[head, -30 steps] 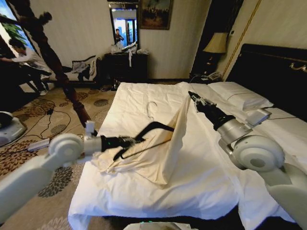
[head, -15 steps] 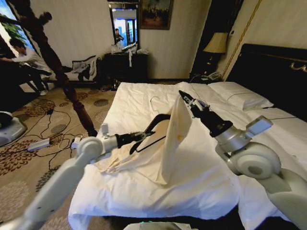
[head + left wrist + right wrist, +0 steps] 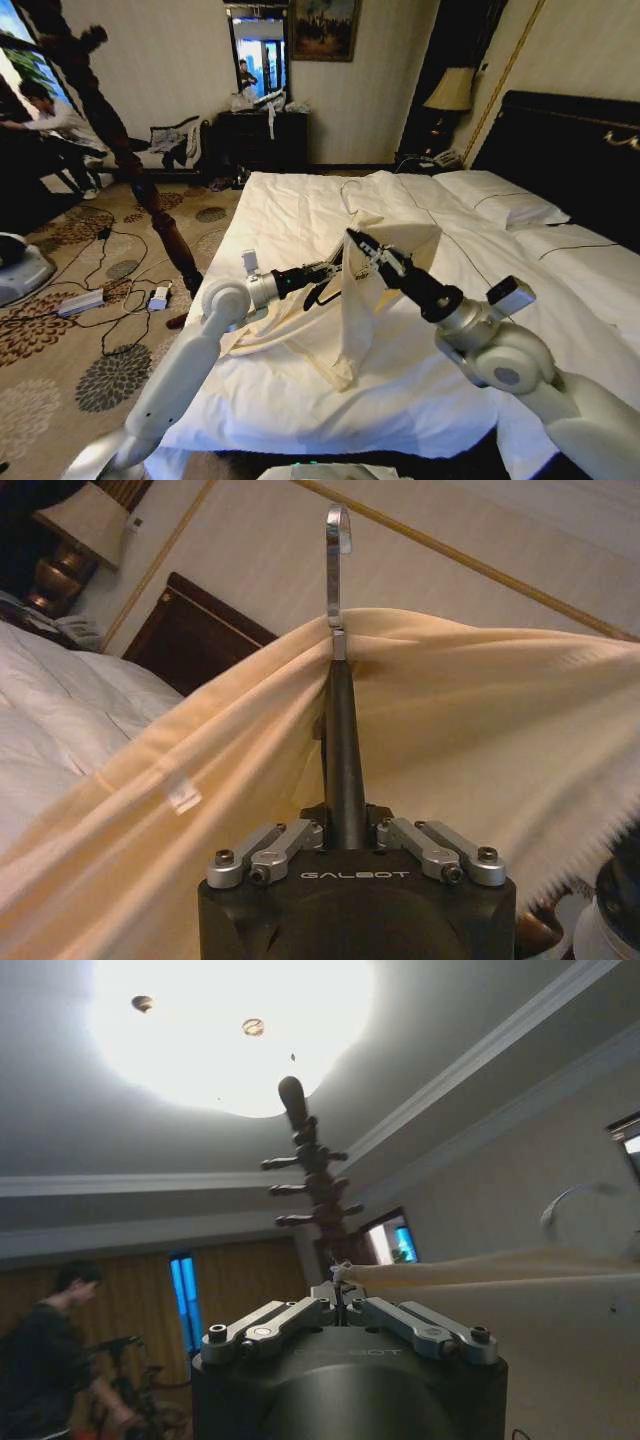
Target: Pick up the clothes from the bed and hang them on the clothes hanger.
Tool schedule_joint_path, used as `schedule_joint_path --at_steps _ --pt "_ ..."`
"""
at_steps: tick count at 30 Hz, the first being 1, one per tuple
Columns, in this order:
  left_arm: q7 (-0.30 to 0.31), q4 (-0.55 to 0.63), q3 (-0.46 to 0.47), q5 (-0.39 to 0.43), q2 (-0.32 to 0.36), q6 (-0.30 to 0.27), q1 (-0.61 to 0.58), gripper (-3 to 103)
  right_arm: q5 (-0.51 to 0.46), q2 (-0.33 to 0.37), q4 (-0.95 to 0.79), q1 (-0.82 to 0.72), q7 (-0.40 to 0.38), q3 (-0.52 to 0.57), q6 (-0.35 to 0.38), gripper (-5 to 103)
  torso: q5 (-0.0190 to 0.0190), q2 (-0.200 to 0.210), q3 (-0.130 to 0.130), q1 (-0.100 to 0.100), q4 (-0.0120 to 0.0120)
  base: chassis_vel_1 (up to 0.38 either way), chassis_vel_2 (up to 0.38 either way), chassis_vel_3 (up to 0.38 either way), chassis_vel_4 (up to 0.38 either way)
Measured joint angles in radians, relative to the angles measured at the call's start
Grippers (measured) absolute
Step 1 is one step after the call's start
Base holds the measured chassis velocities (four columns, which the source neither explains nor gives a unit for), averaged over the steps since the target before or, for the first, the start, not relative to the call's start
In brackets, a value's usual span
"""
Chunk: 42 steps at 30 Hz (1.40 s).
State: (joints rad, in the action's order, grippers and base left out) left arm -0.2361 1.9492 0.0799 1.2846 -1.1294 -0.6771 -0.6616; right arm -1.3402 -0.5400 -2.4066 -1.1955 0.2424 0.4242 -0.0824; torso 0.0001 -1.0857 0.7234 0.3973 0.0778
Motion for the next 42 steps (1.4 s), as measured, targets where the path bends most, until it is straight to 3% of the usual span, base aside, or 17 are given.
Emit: schedule_joint_path --at_steps 8,12,17,18,19,20,26,27,28,29,30,32,34,36,37,41,42 --pt "0.003 -0.009 -0.031 0.007 -0.018 0.004 0.06 16 0.071 -0.006 -0.01 -0.057 -0.002 -0.005 0.039 0 0.0 0.0 0.0 0.0 0.0002 0.0 0.0 0.0 0.0" --pt "0.003 -0.001 -0.031 0.009 -0.015 0.005 0.062 16 0.084 -0.011 -0.011 -0.075 -0.052 0.001 0.067 14 0.0 0.0 0.0 0.0 0.0002 0.0 0.0 0.0 0.0" --pt "0.004 0.002 -0.012 0.009 0.007 0.008 0.061 16 0.014 -0.017 -0.054 -0.092 -0.155 0.005 0.125 24 -0.0001 0.0 0.0 0.0 0.0 0.0 0.0 0.0 0.0" --pt "0.004 0.002 -0.006 0.01 0.011 0.009 0.063 16 0.003 -0.018 -0.066 -0.094 -0.194 0.006 0.151 35 -0.0002 0.0 0.0 0.0 0.0 0.0 0.0 0.0 0.0" --pt "0.005 0.001 0.005 0.015 0.019 0.01 0.068 16 -0.019 -0.017 -0.088 -0.097 -0.325 0.012 0.241 35 -0.0002 0.0 0.0 0.0 0.0001 0.0 0.0 0.0 0.0" --pt "0.004 0.0 0.013 0.02 0.024 0.01 0.072 16 -0.04 -0.015 -0.09 -0.104 -0.412 0.013 0.299 46 -0.0006 0.0 0.0 0.0 -0.0003 0.0 0.0 0.0 0.0" --pt "0.001 -0.013 0.04 0.03 0.052 0.014 0.083 16 -0.08 -0.013 -0.092 -0.12 -0.502 0.039 0.361 57 -0.0001 0.0 0.0 0.0 0.0002 0.0 0.0 0.0 0.0" --pt "-0.004 -0.015 0.045 0.03 0.063 0.015 0.086 16 -0.088 -0.012 -0.092 -0.111 -0.504 0.049 0.359 68 -0.0002 0.0 0.0 0.0 0.0002 0.0 0.0 0.0 0.0" --pt "-0.008 -0.017 0.048 0.031 0.071 0.016 0.088 16 -0.092 -0.009 -0.092 -0.102 -0.504 0.056 0.35 68 -0.0001 0.0 0.0 0.0 0.0 0.0 0.0 0.0 0.0" --pt "-0.011 -0.018 0.049 0.031 0.075 0.017 0.09 16 -0.093 -0.006 -0.092 -0.094 -0.497 0.061 0.336 68 -0.0002 0.0 0.0 0.0 0.0 0.0 0.0 0.0 0.0" --pt "-0.026 -0.022 0.052 0.033 0.091 0.019 0.094 16 -0.089 0.003 -0.093 -0.074 -0.448 0.073 0.273 79 -0.0002 0.0 0.0 0.0 0.0 0.0 0.0 0.0 0.0" --pt "-0.038 -0.024 0.053 0.033 0.1 0.021 0.097 16 -0.08 0.007 -0.093 -0.064 -0.407 0.077 0.232 79 -0.0002 0.0 0.0 0.0 0.0 0.0 0.0 0.0 0.0" --pt "-0.073 -0.031 0.053 0.033 0.121 0.026 0.1 16 -0.053 0.022 -0.093 -0.036 -0.257 0.088 0.131 94 -0.0002 0.0 0.0 0.0 0.0001 0.0 0.0 0.0 0.0" --pt "-0.105 -0.039 0.053 0.033 0.143 0.03 0.103 16 -0.039 0.04 -0.079 -0.004 -0.135 0.094 0.073 97 -0.0003 0.0 0.0 0.0 0.0003 0.0 0.0 0.0 0.0" --pt "-0.105 -0.039 0.053 0.033 0.143 0.03 0.103 16 -0.039 0.04 -0.079 -0.004 -0.135 0.094 0.073 97 -0.0003 0.0 0.0 0.0 0.0003 0.0 0.0 0.0 0.0" --pt "-0.191 -0.053 0.056 0.035 0.241 0.043 0.105 16 -0.042 0.117 0.084 0.123 0.069 0.076 0.032 100 0.0001 0.0 0.0 0.0 -0.0002 0.0 0.0 0.0 0.0" --pt "-0.191 -0.053 0.056 0.035 0.241 0.043 0.105 16 -0.042 0.117 0.084 0.123 0.069 0.076 0.032 100 0.0001 0.0 0.0 0.0 -0.0002 0.0 0.0 0.0 0.0"
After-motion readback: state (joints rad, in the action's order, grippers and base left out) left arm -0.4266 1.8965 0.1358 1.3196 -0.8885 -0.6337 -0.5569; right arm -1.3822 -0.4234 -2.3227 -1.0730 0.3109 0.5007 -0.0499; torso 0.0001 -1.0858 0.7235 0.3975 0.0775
